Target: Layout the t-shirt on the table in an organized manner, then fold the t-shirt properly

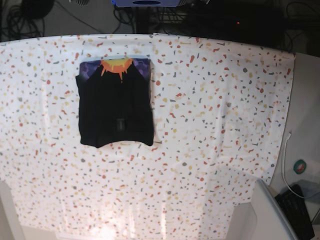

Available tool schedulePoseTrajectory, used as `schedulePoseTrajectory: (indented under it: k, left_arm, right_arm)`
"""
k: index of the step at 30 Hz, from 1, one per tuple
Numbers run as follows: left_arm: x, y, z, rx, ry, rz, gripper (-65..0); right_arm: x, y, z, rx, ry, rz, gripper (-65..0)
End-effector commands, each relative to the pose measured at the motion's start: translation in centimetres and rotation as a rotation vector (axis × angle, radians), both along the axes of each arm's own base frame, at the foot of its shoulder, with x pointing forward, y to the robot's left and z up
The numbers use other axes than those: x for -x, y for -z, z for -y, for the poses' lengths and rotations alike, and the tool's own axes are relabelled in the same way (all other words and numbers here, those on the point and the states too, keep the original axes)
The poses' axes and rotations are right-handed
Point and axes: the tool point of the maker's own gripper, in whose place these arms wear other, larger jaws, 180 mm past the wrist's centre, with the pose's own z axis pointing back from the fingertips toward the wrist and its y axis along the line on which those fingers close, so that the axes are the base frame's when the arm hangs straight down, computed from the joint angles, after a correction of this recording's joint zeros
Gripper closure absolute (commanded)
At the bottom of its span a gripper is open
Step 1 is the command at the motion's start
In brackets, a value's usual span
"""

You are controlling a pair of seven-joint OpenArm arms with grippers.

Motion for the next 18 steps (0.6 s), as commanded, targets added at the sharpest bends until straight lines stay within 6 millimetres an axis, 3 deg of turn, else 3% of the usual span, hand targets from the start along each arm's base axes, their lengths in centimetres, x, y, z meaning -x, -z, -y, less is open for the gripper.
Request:
schedulePoseTrajectory:
  k: [1, 4, 18]
  left_arm:
    - [-0.1, -0.1, -0.5, -0.003, 0.004, 0.003, 0.0]
    - [-1.5, 0.0, -1.7, -0.024, -0.008, 0.026, 0.0]
    - [-2.7, 0.0, -2.4, -0.034, 0.000, 0.045, 0.0]
  right_arm:
    - [0.3, -0.1, 0.8, 0.012, 0.001, -0.002, 0.0]
    - [-0.2, -0.1, 0.1, -0.001, 0.004, 0.013, 0.0]
    - [-2.9, 0.3, -0.8, -0.013, 0.008, 0.057, 0.0]
